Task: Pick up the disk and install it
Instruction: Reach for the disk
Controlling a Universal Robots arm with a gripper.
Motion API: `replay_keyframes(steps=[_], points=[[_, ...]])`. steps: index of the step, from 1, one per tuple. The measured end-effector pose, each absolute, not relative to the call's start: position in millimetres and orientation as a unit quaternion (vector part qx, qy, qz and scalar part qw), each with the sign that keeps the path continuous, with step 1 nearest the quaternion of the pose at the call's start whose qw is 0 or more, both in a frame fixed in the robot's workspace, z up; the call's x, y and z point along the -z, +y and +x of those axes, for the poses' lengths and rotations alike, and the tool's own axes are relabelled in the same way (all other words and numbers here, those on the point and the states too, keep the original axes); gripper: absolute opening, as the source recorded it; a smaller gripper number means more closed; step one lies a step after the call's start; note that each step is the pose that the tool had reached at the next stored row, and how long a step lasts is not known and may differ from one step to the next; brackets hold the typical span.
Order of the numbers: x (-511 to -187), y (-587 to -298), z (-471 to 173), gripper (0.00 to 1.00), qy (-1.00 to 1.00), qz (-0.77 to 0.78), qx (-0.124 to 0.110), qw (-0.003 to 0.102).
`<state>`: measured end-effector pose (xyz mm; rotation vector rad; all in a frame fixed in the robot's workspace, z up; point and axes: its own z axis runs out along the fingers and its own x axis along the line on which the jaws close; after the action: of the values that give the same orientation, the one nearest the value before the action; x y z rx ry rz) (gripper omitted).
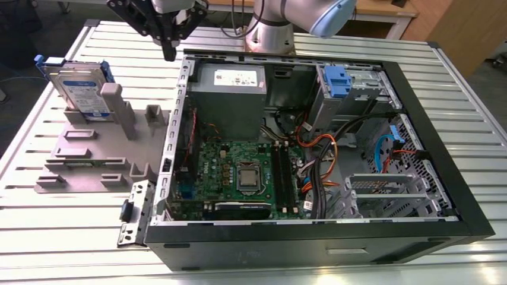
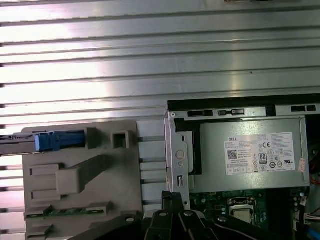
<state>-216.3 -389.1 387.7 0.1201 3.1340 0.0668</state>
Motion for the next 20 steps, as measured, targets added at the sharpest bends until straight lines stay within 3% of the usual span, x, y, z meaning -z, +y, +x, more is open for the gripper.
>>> replay_keyframes(steps=[20], points=[[-386.8, -388.6, -224.0, 0.11, 0.999, 0.038, -0.021, -0.001]])
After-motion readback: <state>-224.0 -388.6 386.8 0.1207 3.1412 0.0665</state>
